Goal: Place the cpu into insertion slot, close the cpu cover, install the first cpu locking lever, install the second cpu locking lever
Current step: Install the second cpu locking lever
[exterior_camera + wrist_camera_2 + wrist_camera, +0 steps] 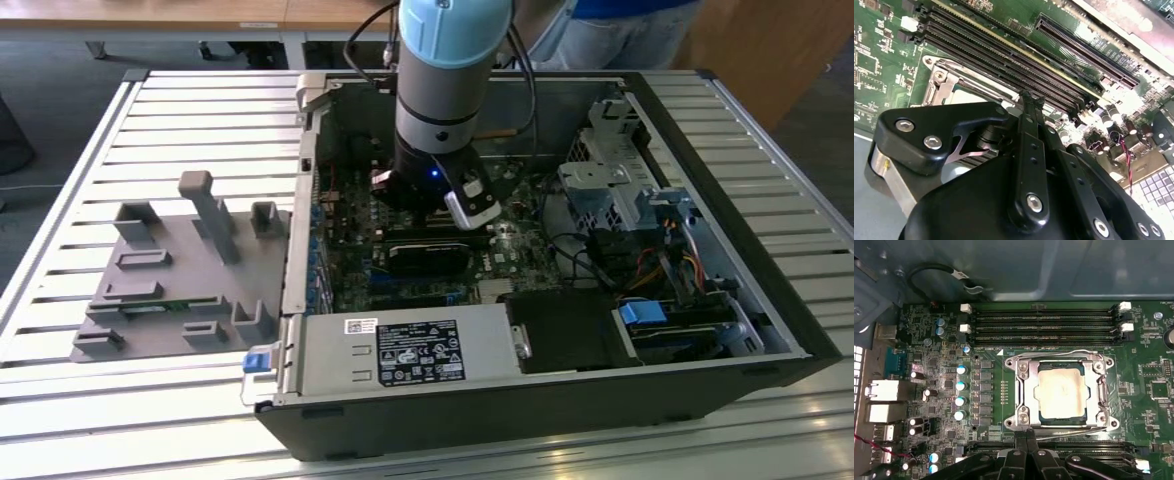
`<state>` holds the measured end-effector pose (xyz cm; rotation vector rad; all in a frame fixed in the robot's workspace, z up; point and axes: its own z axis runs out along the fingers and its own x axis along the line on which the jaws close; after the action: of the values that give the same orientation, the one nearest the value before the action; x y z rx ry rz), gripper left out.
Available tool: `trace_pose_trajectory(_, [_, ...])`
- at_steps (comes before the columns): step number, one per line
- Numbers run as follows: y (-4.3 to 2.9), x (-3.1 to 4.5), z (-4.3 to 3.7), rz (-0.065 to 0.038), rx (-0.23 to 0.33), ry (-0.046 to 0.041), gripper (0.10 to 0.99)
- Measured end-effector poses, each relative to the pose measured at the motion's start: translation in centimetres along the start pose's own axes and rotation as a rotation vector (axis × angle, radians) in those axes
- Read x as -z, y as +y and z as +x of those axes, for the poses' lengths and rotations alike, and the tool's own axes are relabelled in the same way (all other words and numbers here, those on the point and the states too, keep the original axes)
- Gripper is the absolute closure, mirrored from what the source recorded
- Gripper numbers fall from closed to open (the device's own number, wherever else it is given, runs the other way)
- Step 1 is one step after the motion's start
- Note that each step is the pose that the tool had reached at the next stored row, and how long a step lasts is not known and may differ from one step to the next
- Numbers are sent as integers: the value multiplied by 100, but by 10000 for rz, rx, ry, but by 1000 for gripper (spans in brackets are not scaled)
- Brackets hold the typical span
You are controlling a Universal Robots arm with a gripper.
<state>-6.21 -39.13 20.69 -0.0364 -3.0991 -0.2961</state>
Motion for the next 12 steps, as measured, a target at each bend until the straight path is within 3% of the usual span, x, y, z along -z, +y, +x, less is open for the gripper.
trace_pose_trajectory(6, [-15, -37, 24, -144, -1, 3, 980])
trace_pose_trajectory(12, [-26, -55, 43, -460, 0, 10, 980])
